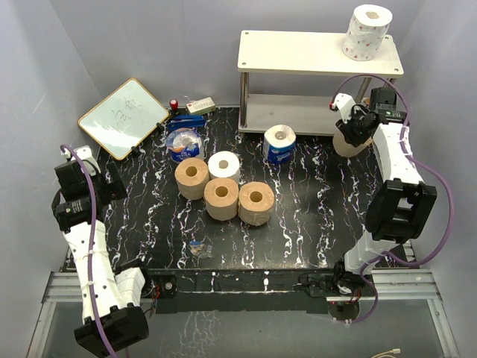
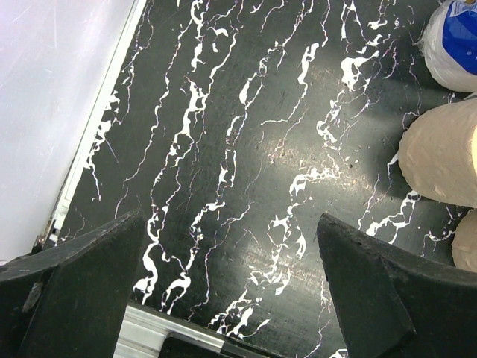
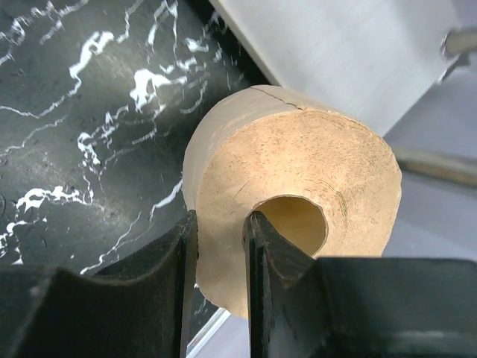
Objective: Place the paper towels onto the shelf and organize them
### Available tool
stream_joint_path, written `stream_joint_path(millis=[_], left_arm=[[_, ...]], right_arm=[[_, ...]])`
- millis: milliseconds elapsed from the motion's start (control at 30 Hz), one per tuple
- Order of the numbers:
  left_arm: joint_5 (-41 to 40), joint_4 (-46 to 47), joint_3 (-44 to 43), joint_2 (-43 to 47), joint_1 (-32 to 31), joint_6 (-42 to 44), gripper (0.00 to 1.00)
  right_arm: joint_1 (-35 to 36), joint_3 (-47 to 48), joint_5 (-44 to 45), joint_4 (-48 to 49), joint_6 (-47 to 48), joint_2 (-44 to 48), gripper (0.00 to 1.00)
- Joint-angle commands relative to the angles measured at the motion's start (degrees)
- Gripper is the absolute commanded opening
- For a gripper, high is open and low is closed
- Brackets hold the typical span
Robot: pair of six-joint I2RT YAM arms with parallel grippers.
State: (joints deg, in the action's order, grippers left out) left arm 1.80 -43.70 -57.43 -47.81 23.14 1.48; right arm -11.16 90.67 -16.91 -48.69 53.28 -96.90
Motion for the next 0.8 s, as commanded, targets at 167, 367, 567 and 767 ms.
stream_joint_path(millis=[167, 367, 567, 767], left_arm=[[0.3, 0.1, -0.6, 2.0, 0.3, 0.3, 0.98], [0.3, 0.1, -0.6, 1.8, 0.3, 0.3, 0.98], [0.3, 0.3, -0.4, 1.6, 0.3, 0.3, 0.98], [0.3, 0.4, -0.3, 1.7, 0.3, 0.4, 0.98]], right_arm=[[-0.7, -2.3, -14.2, 17.4, 11.5, 3.2, 0.0], [-1.0, 0.0, -12.9, 20.2, 10.5, -1.1, 0.0], [-1.8, 2.0, -11.8, 23.1, 10.1, -5.0, 0.0], [-3.1, 3.6, -10.5, 27.0, 8.9, -8.4, 0.0]])
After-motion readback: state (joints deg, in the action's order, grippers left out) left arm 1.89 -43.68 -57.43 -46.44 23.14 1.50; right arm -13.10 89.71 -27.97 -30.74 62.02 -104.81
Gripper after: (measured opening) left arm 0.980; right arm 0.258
